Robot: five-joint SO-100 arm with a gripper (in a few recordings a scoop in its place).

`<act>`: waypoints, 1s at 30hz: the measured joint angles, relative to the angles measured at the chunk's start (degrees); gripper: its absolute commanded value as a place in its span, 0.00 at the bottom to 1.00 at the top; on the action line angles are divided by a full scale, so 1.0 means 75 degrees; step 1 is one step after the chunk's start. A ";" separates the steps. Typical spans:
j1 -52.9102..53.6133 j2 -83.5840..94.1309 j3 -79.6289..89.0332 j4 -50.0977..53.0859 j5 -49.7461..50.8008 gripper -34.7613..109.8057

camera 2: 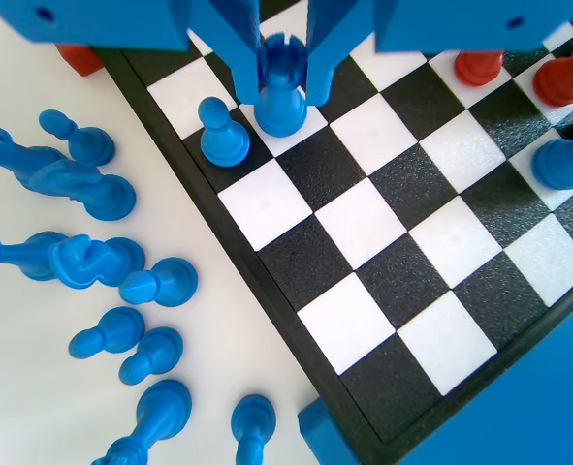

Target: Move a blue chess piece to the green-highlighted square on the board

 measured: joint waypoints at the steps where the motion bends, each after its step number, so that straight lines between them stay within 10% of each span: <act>1: 0.0000 0.0000 0.0000 0.0000 -0.0047 0.31; 30: 0.0363 0.1277 -0.1102 0.1500 0.0059 0.27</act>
